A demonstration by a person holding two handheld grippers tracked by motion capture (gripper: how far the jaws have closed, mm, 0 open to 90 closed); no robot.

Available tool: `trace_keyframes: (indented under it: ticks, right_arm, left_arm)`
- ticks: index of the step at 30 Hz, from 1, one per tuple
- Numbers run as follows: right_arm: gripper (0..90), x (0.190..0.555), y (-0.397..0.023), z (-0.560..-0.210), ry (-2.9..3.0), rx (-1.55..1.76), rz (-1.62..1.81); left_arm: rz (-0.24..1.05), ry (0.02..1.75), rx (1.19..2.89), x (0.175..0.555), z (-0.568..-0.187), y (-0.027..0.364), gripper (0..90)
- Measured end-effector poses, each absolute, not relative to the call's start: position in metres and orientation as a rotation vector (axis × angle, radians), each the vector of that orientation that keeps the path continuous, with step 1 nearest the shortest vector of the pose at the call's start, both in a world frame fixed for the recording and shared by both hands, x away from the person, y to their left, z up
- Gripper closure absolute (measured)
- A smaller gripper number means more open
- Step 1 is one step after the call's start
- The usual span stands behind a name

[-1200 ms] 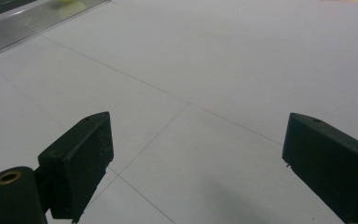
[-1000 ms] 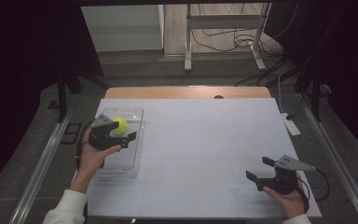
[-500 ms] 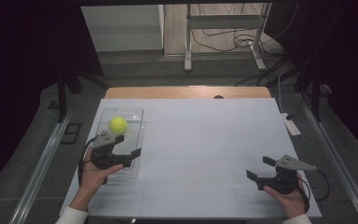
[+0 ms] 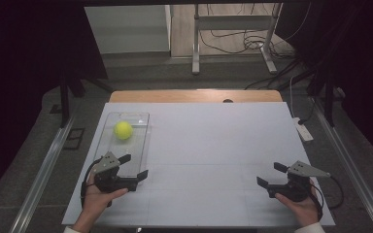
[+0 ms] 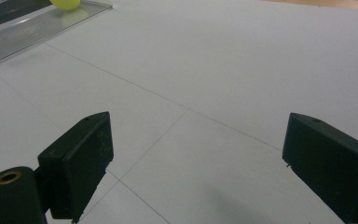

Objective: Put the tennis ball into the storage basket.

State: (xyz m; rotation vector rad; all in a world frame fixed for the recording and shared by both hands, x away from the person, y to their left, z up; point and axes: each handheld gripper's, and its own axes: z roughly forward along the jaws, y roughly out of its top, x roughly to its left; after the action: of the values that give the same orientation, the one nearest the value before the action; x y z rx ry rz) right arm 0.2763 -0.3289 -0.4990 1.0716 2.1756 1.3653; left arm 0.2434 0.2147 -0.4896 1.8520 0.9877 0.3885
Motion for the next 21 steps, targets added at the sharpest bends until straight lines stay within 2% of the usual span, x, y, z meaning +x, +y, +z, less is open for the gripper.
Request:
trace_keyframes:
  ticks: [21]
  right_arm:
    - [9.1,0.2759,-0.3288,-0.4979,2.175,1.062,1.368]
  left_arm:
    - [0.394,0.974,1.875,0.2412,-0.4967,0.2123,11.4]
